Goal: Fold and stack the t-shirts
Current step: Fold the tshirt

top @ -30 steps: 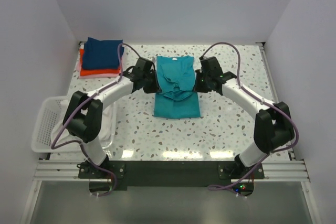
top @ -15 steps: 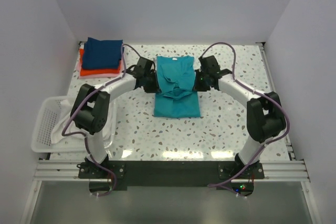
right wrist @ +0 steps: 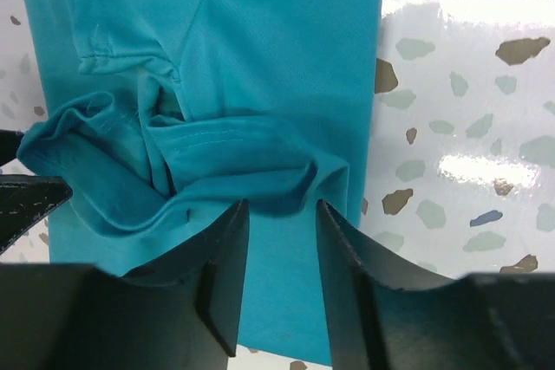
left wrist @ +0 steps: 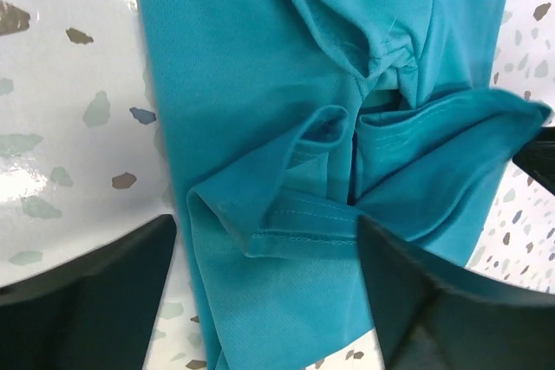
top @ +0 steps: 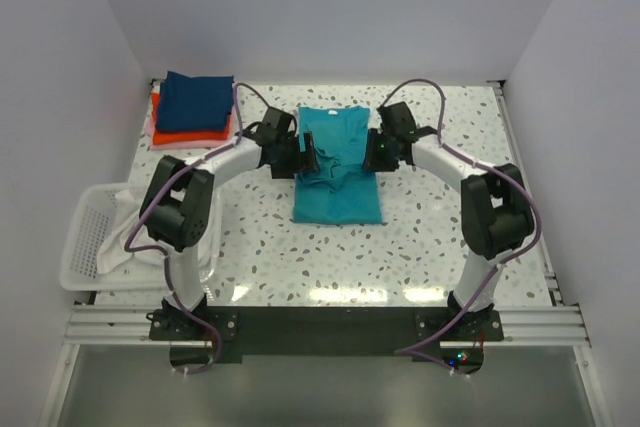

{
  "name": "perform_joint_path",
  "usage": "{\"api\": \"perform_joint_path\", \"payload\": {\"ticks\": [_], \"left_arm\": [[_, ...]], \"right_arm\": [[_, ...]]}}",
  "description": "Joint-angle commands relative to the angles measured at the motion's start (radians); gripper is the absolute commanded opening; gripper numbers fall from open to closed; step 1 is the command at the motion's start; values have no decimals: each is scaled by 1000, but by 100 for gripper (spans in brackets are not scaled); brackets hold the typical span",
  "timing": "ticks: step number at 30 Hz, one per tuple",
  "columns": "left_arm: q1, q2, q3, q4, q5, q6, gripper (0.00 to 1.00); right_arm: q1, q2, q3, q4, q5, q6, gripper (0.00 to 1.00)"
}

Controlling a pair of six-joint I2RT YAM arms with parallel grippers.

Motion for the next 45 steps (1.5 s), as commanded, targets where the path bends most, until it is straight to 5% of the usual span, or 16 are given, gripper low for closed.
{"api": "perform_joint_path", "payload": {"ticks": [1,2,4,5,6,23,32,45], "left_arm": [[11,-39,41,22,7,5,94],[11,-47,43,20,5,3,100],[11,-76,44,17,4,3,100],[11,-87,41,13,-1,3,100],[11,-117,38,5,-7,3,100],[8,-728,-532,42,-78,-112,100],[8,-998,-730,-9,-99,-143,100],[8,-986,-779,20,-72,-132,100]], "right_arm": [[-4,-13,56,-2,-24,-12,42],[-4,-22,59,-10,-22,-13,44],[-6,-56,64,-18,-19,-19,68],[-4,-70,64,-25,-21,-21,91],[-4,-84,61,-30,-24,-24,99],[100,-361,-244,94,-261,-51,99],[210,-170,-163,178,-248,-79,99],[212,106,4,289,-239,-91,99]]}}
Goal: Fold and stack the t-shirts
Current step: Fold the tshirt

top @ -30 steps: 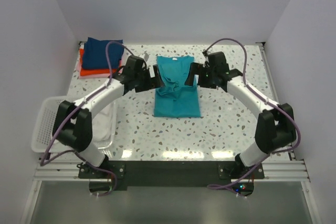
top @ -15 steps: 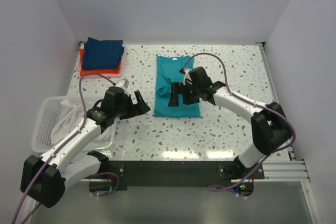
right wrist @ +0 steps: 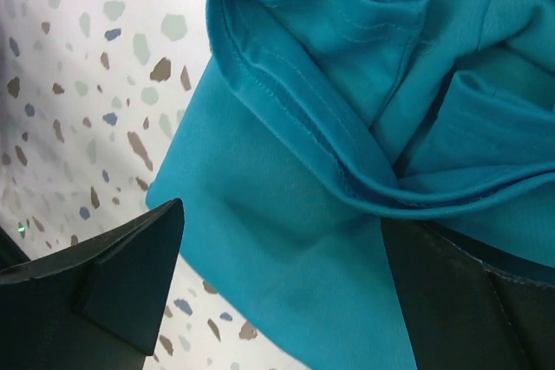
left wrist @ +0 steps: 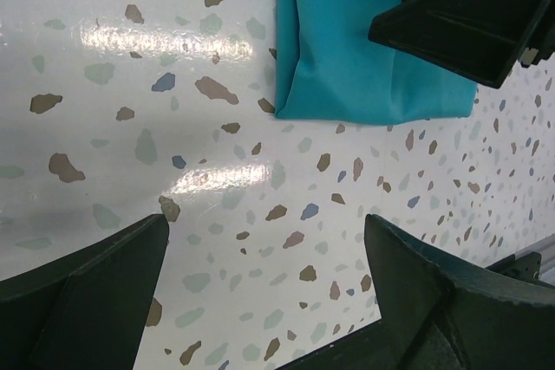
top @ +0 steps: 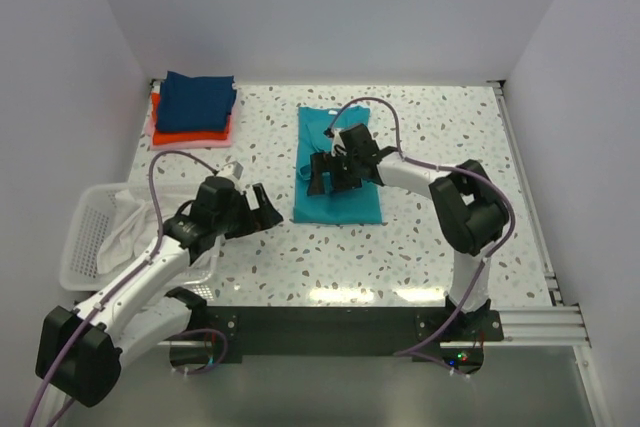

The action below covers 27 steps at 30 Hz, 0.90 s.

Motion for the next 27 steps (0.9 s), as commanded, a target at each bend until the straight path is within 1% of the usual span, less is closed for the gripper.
{"api": "perform_joint_path", "payload": {"ticks": [1,10,14,18,21,24,27], "left_arm": [[5,29,-5,44,20,1,100],[5,32,-13,62,34,7,100],[5,35,-11,50,30,7,100],[5,33,-11,50,30,5,100],[5,32,-11,47,28,4,100],[5,29,-13,39,25,4,100],[5,27,-11,39,30,5,100]], "right_arm": [[-2,42,81,63,30,-12,99],[-17,113,177,95,154,43,99],[-26,122,249,42,189,25,99],[-39,136,290,30,189,1,99],[-43,161,319,10,157,3,99],[-42,162,290,57,122,15,99],[-43,177,289,60,133,24,99]]}}
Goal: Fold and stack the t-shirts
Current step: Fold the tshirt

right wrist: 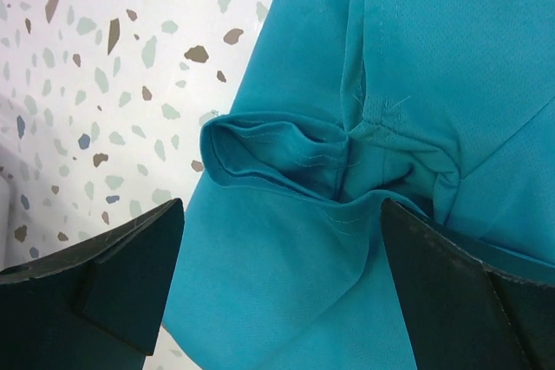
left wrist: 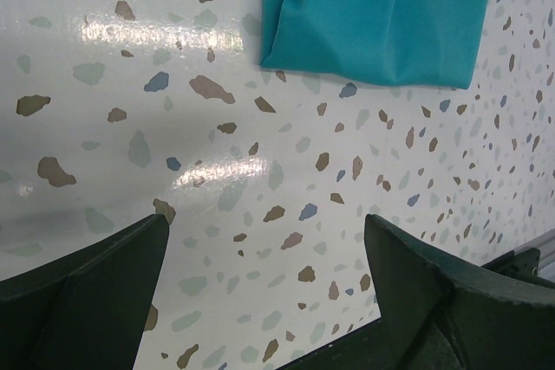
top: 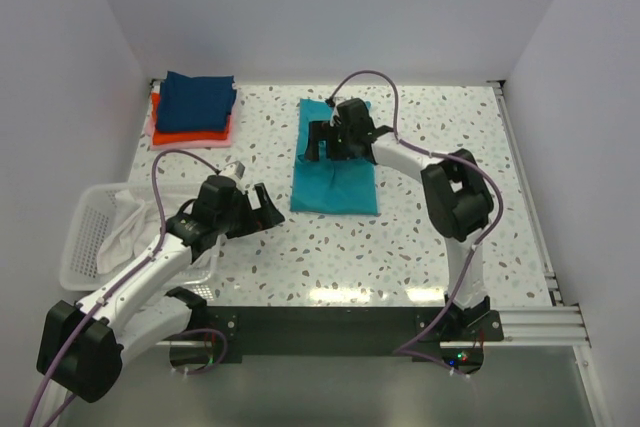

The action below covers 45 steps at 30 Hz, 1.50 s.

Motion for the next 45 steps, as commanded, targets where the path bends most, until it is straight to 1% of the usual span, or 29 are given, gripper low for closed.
{"api": "perform_joint_path", "payload": {"ticks": [1,4,7,9,12,13,15,16,19,21,22,23,26,27,28,30,31,33,34,37,39,42,45], "left_arm": [[5,-15,-8,18,14,3,100],[5,-12,-8,17,18,4,100],[5,-10,-10,26,21,1,100],[5,-4,-8,32,23,0,100],[5,31,8,55,38,-2,100],[5,56,15,75,46,-2,100],[5,88,33,96,70,-6,100],[5,126,42,124,85,-2,100],[5,207,81,182,127,-2,100],[5,272,119,193,113,-6,100],[5,295,134,196,107,-3,100],[5,318,166,196,98,-3,100],[5,404,223,204,80,7,100],[5,425,235,204,69,7,100],[5,468,246,205,64,12,100],[5,505,272,205,69,13,100],[5,537,281,205,66,14,97],[5,564,294,213,58,3,95],[5,582,294,228,60,1,91],[5,625,309,224,49,3,83],[5,660,320,224,49,6,80],[5,695,325,230,61,6,74],[5,717,323,228,37,-2,70]], "right_arm": [[0,21,6,28,-14,3,99],[-1,44,21,23,-11,2,99],[-4,59,70,-13,4,-1,99],[-6,50,87,-26,7,-6,99],[-9,-4,104,-54,38,-7,99],[-10,-46,103,-67,61,-3,99],[-15,-96,69,-66,82,6,99],[-15,-158,51,-63,95,16,99],[-23,-250,-38,-64,127,31,99],[-24,-377,-153,-67,174,39,99],[-26,-378,-154,-67,185,39,99],[-30,-443,-213,-67,208,43,99],[-36,-531,-319,-81,251,63,99],[-40,-586,-344,-87,282,71,99],[-43,-609,-367,-101,292,77,99],[-56,-677,-426,-113,326,99,99],[-58,-698,-466,-115,332,108,99],[-67,-760,-499,-113,345,112,99],[-67,-778,-522,-119,346,114,99],[-70,-830,-554,-132,345,117,99],[-70,-847,-566,-146,346,117,99],[-72,-867,-595,-146,352,128,99],[-73,-872,-618,-144,342,143,99]]}}
